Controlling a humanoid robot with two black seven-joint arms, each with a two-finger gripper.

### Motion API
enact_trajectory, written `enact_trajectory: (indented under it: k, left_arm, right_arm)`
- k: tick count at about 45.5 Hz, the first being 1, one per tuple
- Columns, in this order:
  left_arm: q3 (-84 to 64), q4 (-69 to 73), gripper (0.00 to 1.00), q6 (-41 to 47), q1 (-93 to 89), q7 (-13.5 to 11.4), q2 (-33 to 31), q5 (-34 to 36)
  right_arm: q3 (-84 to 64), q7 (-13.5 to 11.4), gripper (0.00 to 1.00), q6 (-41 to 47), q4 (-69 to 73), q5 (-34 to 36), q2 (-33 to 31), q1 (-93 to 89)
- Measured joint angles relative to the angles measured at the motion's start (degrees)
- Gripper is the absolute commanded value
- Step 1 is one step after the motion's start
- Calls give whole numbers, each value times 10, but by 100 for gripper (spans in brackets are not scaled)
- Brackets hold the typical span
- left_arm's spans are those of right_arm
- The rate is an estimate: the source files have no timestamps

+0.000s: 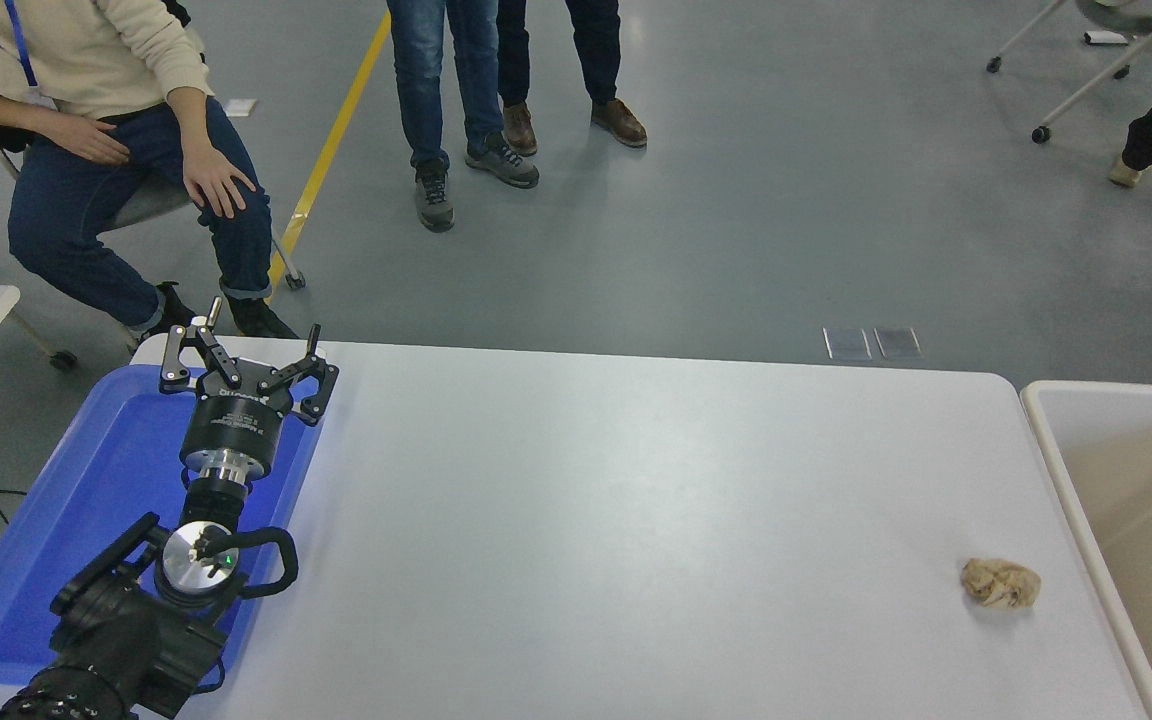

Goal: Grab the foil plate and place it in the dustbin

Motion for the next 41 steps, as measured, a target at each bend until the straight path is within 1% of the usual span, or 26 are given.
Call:
enact_trajectory:
  k: [10,15,18,28,41]
  left_arm:
    - [0,0,100,0,0,0,0,0]
    - [0,0,100,0,0,0,0,0]
    - [0,0,100,0,0,0,0,0]
    - [0,0,100,0,0,0,0,0]
    - [0,0,100,1,0,0,0,0]
  right_arm:
    - [-52,0,100,141,8,-1,2,94]
    - [-96,0,100,213,11,-1,18,159]
    - [-123,0,100,238,15,-1,34,197]
    - [-202,0,100,283,45,0,102,327]
    - [-213,1,100,301,91,5,142,462]
